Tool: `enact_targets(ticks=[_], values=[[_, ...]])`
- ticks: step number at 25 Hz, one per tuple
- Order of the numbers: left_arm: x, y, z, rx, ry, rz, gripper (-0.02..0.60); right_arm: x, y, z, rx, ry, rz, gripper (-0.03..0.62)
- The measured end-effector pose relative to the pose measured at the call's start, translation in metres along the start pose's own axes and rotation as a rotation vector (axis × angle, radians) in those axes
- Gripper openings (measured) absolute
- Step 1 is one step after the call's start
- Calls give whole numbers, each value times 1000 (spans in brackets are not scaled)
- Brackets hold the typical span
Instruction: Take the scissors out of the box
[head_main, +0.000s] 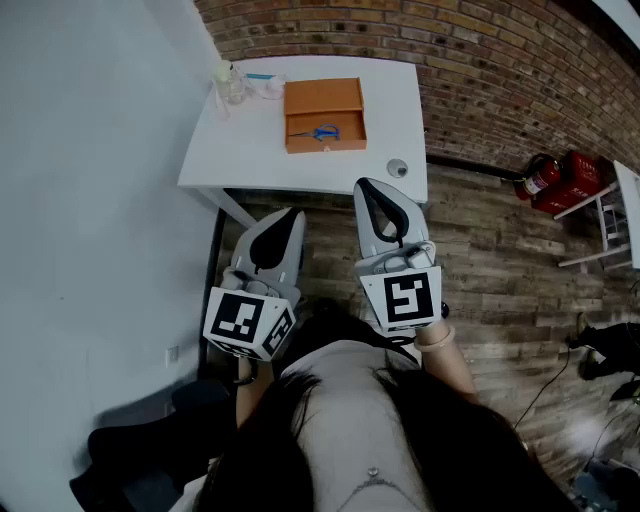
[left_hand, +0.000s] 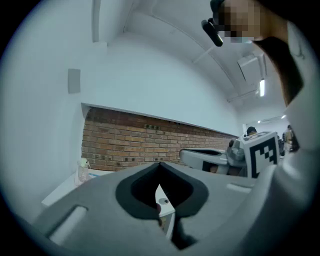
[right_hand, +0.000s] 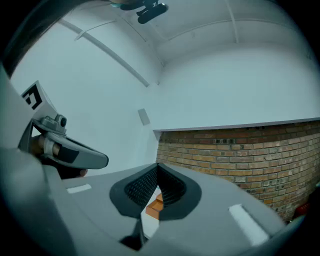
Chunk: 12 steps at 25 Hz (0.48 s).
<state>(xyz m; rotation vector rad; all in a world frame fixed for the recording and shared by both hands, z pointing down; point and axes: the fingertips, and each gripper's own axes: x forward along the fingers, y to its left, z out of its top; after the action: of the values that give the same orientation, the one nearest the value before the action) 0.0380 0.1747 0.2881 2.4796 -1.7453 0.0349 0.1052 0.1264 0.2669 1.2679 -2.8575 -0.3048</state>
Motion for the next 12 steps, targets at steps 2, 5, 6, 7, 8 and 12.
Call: enact_targets(ticks=[2,5,6,7,8,12], values=[[1,10,-2,-2,-1,-4,0,8,1,1,11,-17,-16,6],[3,25,-3,-1,-1,-12,0,20,2,1,35,-31,-51,6],[3,31,-4,0,-1,-16,0,24,2,1,41,-32,-61,6],[4,37,-4,-1,-2,-22,0,28,4,0,44,-33,-67,6],[5,43,-4,-2,-4,-27,0,33,6,0,46,-33,-72,6],[9,64,-2,-7,-9,-48,0,47,11,-2,64,-16,-86,8]])
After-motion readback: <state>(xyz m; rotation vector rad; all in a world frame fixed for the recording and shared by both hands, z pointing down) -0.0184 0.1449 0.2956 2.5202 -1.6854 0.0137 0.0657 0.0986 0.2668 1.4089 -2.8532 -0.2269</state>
